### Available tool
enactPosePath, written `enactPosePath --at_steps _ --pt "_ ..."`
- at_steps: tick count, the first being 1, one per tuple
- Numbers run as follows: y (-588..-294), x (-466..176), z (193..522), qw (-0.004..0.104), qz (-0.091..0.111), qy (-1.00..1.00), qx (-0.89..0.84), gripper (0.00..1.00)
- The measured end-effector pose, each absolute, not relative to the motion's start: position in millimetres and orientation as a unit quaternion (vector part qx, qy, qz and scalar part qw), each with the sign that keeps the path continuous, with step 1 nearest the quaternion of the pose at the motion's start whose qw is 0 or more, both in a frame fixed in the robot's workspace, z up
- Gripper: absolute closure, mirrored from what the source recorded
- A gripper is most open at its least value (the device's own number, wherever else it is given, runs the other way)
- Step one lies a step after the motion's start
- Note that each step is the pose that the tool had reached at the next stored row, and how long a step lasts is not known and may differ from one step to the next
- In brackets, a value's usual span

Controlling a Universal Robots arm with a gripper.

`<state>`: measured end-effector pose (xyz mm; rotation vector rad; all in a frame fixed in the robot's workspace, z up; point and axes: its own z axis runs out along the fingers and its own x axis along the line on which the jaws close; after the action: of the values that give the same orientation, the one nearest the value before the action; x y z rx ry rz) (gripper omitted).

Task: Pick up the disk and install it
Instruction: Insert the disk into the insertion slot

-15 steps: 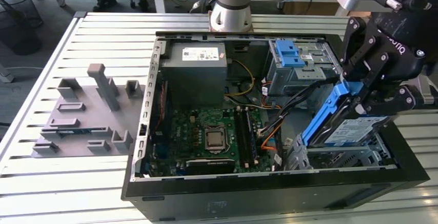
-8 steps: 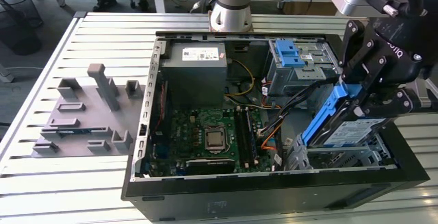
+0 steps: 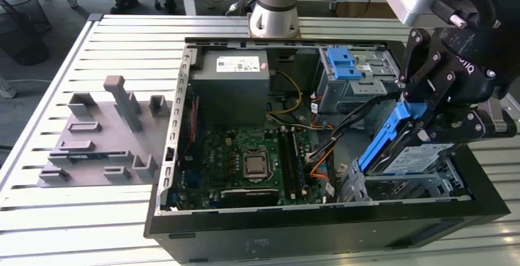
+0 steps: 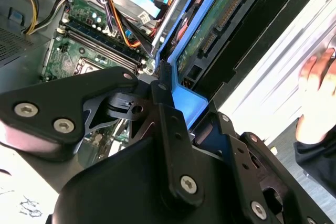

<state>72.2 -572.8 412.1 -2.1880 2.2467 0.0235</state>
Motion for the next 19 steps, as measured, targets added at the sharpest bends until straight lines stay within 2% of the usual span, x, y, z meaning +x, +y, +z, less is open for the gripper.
enactPosePath --at_steps 19 --pt "-573.7 72.2 401.6 0.003 0.007 0.716 -0.698 0.64"
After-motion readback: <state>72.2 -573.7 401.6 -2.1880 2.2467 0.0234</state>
